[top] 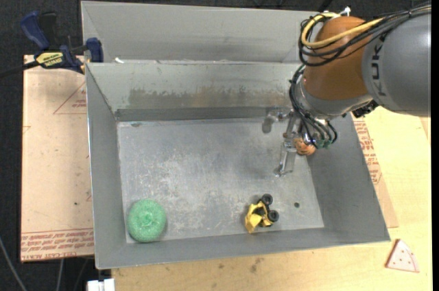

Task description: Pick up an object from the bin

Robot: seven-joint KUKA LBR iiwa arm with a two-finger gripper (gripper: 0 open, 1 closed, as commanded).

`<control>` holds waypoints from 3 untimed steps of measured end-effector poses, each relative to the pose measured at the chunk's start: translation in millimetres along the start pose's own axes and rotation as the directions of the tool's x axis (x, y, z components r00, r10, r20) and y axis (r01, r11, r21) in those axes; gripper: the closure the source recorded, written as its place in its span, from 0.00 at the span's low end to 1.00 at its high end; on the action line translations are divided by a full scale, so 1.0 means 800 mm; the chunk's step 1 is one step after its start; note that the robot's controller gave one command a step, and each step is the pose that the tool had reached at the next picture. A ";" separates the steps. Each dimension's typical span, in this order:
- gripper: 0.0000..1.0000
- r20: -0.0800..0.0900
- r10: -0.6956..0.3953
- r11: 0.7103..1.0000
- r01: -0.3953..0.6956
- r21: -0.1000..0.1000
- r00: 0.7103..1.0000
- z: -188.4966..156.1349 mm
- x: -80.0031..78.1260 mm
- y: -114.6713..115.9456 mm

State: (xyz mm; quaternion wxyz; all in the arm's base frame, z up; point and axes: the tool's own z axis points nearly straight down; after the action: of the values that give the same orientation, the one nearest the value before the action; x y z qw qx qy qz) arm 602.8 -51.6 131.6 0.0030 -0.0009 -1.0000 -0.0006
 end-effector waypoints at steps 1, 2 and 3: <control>0.00 0.007 -0.001 1.000 0.001 0.001 1.000 -0.006 -0.002 0.000; 0.00 0.011 -0.049 0.999 0.049 0.001 0.999 0.036 0.063 -0.020; 0.00 -0.001 -0.135 0.991 0.135 0.000 0.991 0.059 0.090 -0.020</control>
Offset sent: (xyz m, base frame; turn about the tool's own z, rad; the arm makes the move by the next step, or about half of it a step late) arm -0.0873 -0.0291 -0.0517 -0.0781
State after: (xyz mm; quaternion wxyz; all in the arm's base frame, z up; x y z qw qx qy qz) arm 530.1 -67.5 85.1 0.0035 0.0666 -0.9978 -0.0006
